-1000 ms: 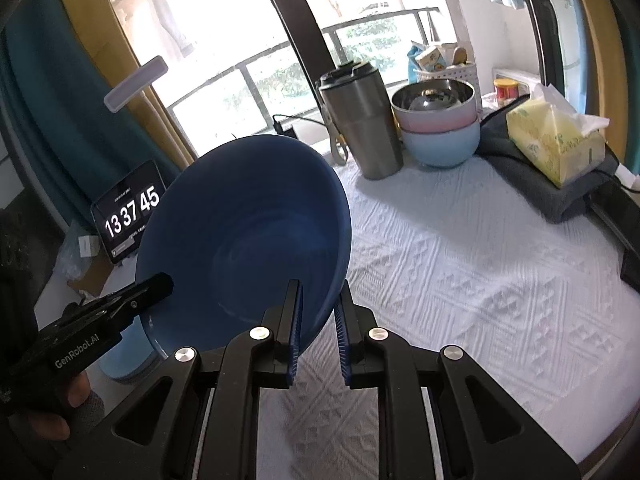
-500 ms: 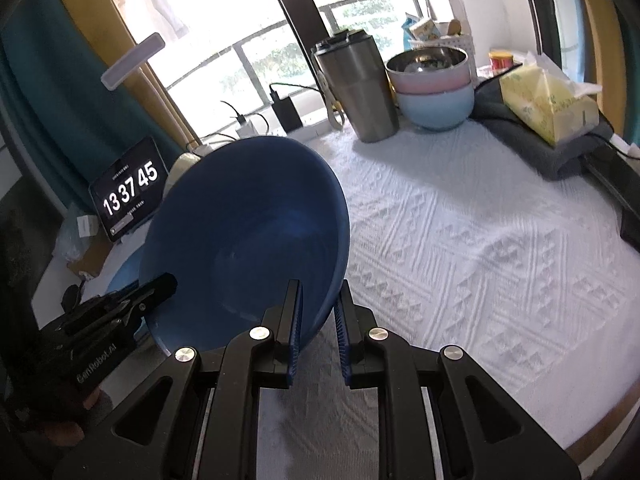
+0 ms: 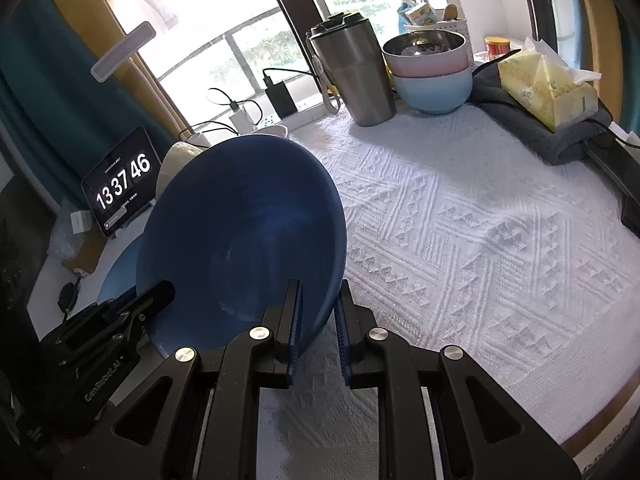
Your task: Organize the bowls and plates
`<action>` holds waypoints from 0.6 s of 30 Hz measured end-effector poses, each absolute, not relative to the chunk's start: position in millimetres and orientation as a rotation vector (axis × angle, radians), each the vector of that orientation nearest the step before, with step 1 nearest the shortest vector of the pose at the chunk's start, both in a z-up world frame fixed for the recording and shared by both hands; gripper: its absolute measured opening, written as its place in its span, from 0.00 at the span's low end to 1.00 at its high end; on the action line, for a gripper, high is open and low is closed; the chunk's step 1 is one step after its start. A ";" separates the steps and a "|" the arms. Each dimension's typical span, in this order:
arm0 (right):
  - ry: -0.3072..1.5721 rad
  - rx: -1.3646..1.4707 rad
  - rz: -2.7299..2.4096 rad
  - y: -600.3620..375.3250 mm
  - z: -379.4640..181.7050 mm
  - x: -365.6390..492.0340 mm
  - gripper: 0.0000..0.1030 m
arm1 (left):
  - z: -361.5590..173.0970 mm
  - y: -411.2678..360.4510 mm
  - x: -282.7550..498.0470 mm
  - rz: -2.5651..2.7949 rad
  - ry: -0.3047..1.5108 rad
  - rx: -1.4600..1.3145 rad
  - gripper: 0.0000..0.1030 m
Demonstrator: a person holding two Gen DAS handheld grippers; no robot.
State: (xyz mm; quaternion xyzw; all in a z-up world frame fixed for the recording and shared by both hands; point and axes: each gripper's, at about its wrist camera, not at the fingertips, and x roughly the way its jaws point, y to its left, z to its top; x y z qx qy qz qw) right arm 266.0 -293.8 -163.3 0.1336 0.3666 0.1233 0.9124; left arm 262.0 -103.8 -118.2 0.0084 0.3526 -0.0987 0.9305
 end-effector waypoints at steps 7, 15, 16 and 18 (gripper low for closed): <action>0.768 0.286 0.236 -293.2 -161.5 268.1 0.19 | -116.1 -100.5 258.9 -0.213 0.720 0.013 0.19; 0.742 0.284 0.212 -294.4 -153.4 264.5 0.24 | -105.1 -93.8 251.9 -0.210 0.683 0.006 0.19; 0.737 0.283 0.211 -294.5 -152.1 263.7 0.24 | -103.7 -92.6 251.0 -0.208 0.679 0.004 0.20; 0.726 0.280 0.206 -294.9 -149.0 262.0 0.24 | -101.9 -90.8 250.4 -0.205 0.673 0.002 0.20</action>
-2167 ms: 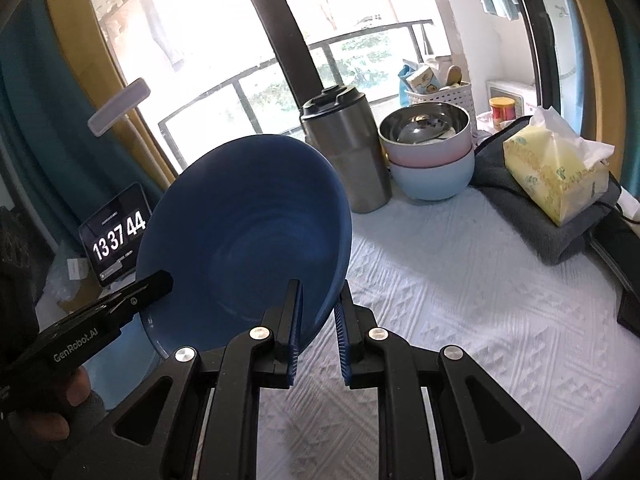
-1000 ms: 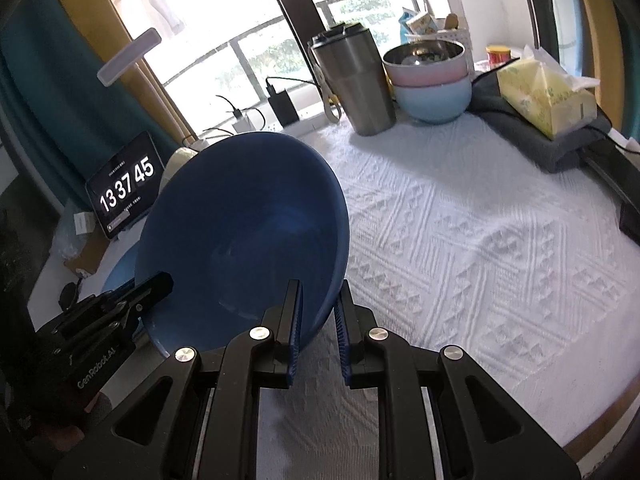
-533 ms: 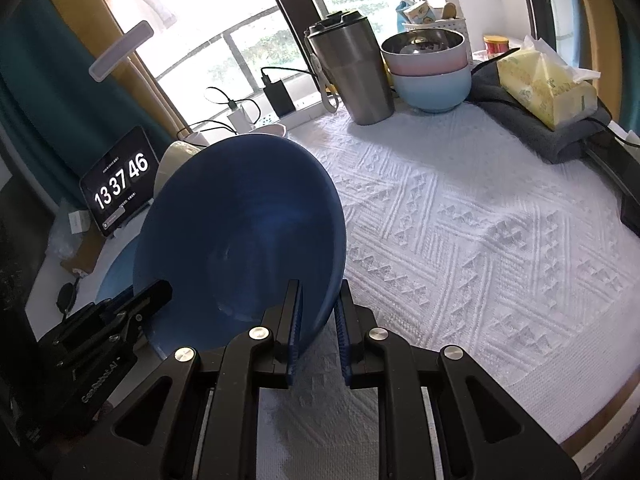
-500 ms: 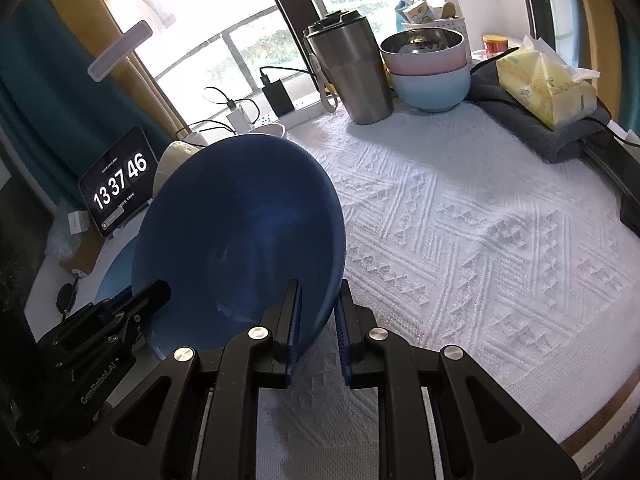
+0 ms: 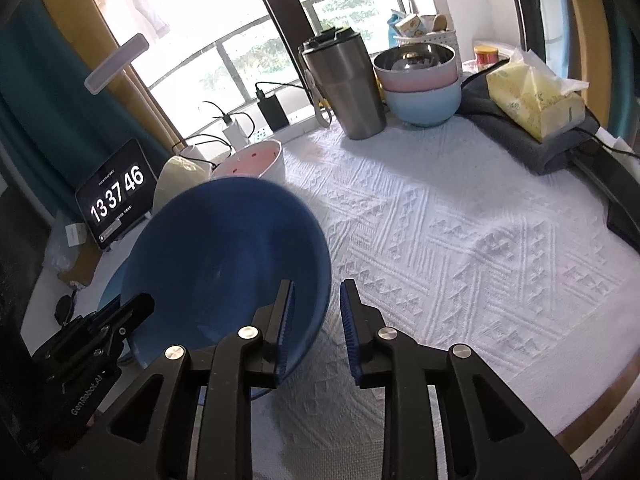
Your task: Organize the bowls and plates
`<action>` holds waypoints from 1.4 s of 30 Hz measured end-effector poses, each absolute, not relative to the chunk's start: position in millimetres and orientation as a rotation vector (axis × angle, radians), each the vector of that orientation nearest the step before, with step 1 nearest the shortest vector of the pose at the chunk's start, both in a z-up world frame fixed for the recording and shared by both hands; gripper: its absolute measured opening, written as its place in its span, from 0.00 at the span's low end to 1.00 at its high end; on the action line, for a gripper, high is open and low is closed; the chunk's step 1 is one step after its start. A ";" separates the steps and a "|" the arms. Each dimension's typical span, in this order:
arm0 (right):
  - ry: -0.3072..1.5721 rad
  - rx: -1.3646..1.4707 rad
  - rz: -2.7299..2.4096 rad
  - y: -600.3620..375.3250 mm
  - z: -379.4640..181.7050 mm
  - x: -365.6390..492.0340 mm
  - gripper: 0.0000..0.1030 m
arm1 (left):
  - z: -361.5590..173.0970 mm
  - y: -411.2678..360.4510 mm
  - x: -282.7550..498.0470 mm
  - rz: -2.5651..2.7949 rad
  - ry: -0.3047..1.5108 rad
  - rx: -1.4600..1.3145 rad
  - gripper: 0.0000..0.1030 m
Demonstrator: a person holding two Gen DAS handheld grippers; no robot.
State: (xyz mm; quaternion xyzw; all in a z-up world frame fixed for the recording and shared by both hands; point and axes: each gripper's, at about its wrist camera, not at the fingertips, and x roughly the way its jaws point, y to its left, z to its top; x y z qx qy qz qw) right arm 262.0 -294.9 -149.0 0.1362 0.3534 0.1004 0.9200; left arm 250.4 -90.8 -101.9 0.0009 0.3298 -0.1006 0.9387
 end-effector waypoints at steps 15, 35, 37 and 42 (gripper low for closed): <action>0.688 0.246 0.207 -284.3 -132.5 253.6 0.25 | -79.6 -72.3 242.7 -0.191 0.601 -0.038 0.43; 0.672 0.209 0.236 -263.8 -116.9 267.7 0.25 | -68.9 -43.6 259.8 -0.134 0.578 -0.066 0.43; 0.669 0.199 0.242 -259.6 -114.1 270.6 0.25 | -67.6 -37.6 262.9 -0.123 0.573 -0.072 0.43; 0.661 0.173 0.255 -247.5 -106.0 279.4 0.26 | -66.1 -21.2 270.3 -0.105 0.563 -0.080 0.44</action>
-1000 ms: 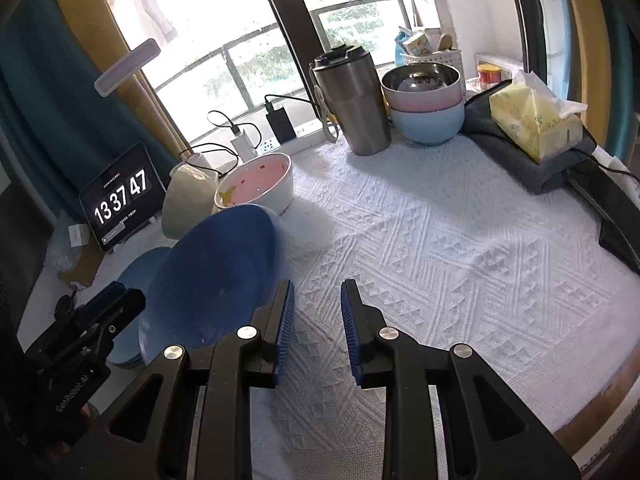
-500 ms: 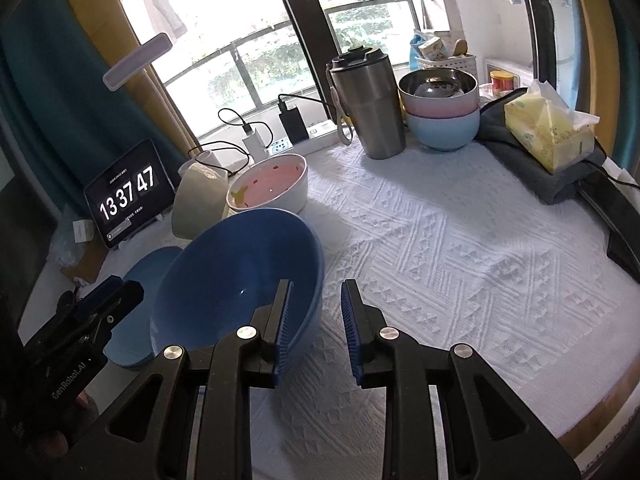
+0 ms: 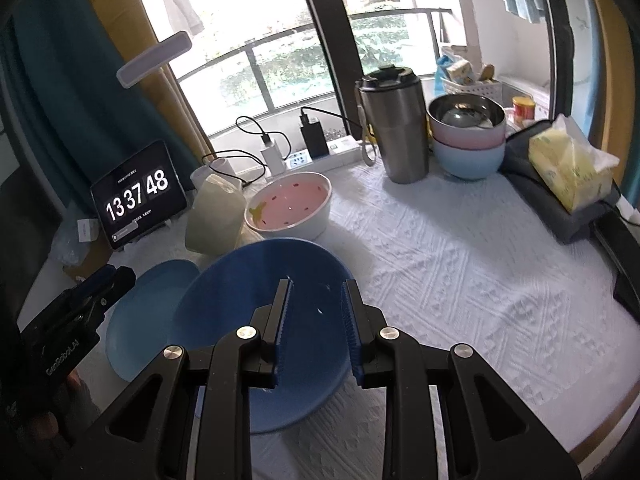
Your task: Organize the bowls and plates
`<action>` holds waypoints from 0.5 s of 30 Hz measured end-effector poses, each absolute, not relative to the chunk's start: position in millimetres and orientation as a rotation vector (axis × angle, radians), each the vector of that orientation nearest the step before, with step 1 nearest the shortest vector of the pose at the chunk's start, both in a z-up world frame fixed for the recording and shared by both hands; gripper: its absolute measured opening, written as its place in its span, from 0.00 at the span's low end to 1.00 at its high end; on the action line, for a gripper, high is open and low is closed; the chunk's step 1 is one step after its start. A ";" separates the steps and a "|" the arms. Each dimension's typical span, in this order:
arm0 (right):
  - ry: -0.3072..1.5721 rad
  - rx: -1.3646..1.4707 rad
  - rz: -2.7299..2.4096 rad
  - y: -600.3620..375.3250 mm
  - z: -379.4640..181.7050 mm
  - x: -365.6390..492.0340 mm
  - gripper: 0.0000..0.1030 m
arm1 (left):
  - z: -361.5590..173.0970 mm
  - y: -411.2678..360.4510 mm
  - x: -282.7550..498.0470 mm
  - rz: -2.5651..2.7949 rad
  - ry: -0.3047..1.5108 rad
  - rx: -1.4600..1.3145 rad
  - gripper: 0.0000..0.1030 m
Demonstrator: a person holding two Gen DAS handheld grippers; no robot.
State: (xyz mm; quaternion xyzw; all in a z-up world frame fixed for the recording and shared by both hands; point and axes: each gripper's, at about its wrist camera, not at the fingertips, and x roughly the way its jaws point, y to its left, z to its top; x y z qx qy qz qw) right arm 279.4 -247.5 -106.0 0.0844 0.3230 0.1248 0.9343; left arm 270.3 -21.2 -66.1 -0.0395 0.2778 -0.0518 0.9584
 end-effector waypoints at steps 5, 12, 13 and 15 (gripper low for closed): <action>0.657 0.148 0.263 -232.2 -100.1 288.0 0.26 | -65.7 -6.6 277.2 -0.103 0.560 -0.070 0.44; 0.654 0.115 0.269 -205.9 -93.1 296.5 0.27 | -67.7 19.1 288.1 -0.100 0.568 -0.079 0.44; 0.654 0.111 0.270 -201.4 -92.3 297.8 0.32 | -68.1 22.6 289.4 -0.100 0.569 -0.082 0.44; 0.653 0.106 0.277 -193.3 -90.6 299.7 0.36 | -69.2 30.2 292.4 -0.095 0.574 -0.093 0.45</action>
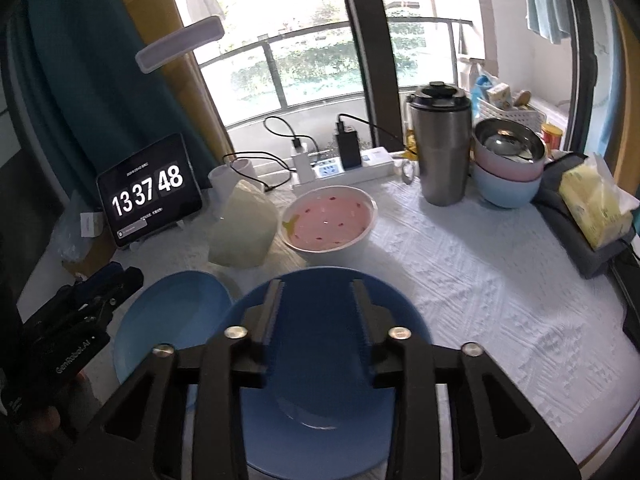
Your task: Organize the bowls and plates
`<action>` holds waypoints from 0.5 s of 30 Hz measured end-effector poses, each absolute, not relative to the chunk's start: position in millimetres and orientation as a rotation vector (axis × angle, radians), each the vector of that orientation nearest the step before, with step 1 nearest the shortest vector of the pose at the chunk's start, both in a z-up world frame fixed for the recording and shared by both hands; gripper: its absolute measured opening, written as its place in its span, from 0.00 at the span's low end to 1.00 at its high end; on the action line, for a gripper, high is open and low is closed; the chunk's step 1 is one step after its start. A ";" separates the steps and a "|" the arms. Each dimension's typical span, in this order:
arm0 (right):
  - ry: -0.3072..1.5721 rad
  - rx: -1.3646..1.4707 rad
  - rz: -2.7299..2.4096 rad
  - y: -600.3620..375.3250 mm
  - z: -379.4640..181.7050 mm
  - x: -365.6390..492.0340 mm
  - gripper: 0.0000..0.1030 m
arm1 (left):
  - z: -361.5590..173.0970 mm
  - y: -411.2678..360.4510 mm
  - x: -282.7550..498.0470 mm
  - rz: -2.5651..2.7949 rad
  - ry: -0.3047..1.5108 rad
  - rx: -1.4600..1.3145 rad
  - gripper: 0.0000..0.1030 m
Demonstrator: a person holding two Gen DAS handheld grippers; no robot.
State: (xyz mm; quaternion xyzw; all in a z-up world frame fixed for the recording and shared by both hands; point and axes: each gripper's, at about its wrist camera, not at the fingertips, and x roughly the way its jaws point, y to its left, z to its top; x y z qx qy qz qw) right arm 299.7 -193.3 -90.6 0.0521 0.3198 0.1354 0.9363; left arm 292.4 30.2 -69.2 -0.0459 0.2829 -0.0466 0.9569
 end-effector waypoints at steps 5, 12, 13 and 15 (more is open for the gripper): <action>0.650 0.086 0.300 -171.3 -88.2 307.3 0.36 | -73.5 47.5 304.1 -0.073 0.592 -0.149 0.48; 0.669 0.044 0.330 -138.8 -83.9 327.3 0.36 | -78.8 64.9 324.0 -0.065 0.614 -0.232 0.54; 0.668 0.034 0.336 -134.5 -82.0 330.1 0.36 | -79.8 65.8 326.6 -0.067 0.619 -0.238 0.54; 0.665 0.011 0.344 -125.8 -78.1 336.5 0.36 | -81.1 68.0 333.8 -0.072 0.629 -0.257 0.54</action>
